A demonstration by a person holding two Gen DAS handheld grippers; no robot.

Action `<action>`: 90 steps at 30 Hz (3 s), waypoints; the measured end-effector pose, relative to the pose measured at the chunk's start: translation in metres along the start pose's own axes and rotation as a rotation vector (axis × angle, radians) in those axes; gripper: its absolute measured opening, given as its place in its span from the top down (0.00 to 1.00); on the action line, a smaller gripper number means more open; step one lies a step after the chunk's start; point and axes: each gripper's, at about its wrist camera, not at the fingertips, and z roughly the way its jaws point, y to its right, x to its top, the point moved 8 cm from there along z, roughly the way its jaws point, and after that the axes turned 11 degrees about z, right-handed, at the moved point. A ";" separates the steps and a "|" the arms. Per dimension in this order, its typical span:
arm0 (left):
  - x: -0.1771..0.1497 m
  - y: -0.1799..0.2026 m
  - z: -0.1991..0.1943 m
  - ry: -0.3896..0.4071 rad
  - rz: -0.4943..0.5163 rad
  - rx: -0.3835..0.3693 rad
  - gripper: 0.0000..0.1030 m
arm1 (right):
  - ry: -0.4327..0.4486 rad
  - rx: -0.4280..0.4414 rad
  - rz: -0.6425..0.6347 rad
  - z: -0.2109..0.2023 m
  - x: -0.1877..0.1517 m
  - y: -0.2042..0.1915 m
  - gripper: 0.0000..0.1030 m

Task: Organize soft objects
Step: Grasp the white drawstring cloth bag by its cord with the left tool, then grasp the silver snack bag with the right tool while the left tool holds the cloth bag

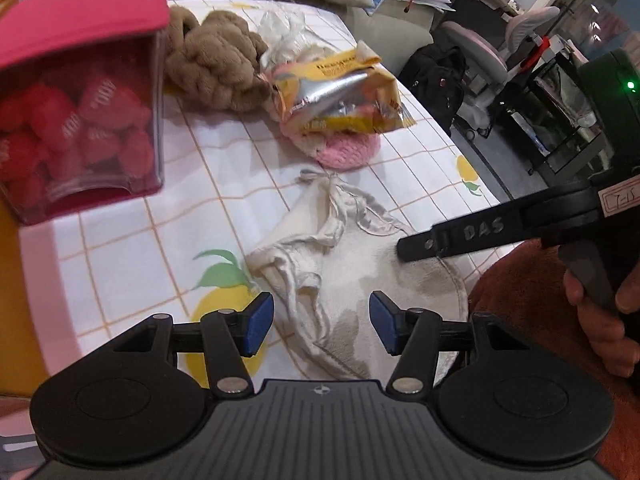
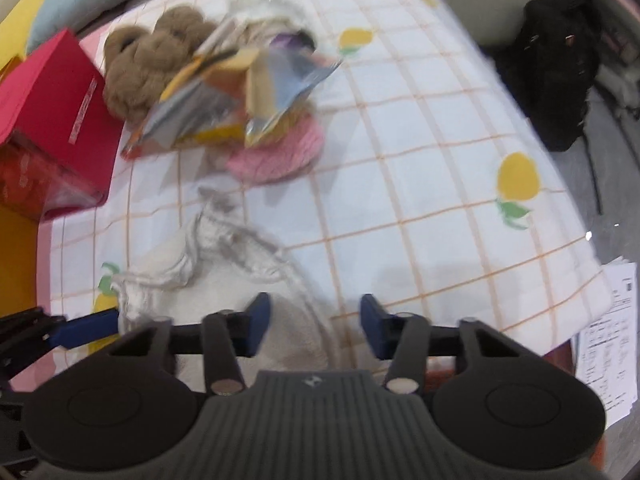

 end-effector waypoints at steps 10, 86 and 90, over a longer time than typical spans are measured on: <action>0.003 0.017 0.005 -0.012 0.023 -0.017 0.32 | -0.021 0.172 0.013 -0.008 -0.005 -0.012 0.86; 0.038 -0.043 -0.060 0.087 0.026 0.342 0.96 | 0.414 0.013 -0.668 -0.005 0.071 -0.079 0.22; 0.038 -0.044 -0.058 0.082 0.014 0.334 0.96 | 0.416 0.003 -0.660 -0.009 0.064 -0.077 0.38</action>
